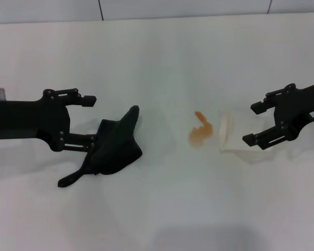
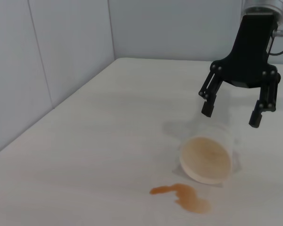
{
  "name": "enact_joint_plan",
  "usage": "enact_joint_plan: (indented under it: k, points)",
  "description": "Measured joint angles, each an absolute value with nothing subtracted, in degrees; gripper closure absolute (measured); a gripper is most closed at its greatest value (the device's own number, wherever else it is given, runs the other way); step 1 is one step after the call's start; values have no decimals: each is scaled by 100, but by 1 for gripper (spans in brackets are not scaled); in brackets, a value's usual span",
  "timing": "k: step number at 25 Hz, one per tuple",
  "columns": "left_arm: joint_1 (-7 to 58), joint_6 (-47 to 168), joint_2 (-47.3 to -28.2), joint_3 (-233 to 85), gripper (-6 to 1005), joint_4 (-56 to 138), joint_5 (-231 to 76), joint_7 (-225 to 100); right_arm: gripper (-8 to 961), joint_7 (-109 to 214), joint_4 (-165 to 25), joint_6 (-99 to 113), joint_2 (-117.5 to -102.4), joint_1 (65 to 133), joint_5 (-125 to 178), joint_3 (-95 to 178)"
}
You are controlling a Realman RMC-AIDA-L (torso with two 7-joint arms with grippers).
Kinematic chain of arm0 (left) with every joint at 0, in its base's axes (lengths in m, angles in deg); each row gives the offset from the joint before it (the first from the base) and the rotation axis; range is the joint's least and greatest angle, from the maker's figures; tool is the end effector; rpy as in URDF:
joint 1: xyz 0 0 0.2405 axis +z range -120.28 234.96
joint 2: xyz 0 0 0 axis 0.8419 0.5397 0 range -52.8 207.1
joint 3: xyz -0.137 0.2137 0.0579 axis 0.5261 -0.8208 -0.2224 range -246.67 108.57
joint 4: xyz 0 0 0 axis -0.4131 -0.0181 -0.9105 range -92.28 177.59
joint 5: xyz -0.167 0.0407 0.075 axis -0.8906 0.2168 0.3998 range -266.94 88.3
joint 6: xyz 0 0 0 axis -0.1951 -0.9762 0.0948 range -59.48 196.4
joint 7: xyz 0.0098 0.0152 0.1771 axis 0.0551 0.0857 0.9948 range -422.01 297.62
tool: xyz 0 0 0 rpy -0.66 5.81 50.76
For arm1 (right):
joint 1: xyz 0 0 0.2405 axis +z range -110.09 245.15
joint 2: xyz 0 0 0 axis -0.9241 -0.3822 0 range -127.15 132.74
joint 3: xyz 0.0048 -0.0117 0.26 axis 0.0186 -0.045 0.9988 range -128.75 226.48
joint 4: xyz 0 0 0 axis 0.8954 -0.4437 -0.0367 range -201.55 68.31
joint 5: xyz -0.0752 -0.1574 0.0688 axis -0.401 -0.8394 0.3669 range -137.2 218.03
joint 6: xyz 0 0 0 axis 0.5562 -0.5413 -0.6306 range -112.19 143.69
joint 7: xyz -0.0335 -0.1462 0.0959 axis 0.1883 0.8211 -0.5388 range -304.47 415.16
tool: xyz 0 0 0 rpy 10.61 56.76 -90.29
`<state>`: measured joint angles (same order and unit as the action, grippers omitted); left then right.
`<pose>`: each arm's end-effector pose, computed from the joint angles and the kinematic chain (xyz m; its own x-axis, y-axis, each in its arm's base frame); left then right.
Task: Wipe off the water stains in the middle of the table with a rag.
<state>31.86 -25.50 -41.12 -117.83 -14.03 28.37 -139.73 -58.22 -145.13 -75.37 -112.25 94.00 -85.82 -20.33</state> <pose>-0.2389 0.3130 -0.0066 0.9522 0.1167 0.2824 0.1846 -0.9562 -0.2273 0.2060 0.3259 0.0009 0.9520 -0.3054 0.0200 -0.2920 -0.9258 -0.2401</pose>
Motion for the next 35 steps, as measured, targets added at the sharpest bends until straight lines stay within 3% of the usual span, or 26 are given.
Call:
enact_joint_plan:
  k: [35]
  points:
    - [3200, -2507, -4106, -11747, 135, -1370, 2831, -13892, 115, -5959, -14235, -7188, -11234, 9814, -9429, -2709]
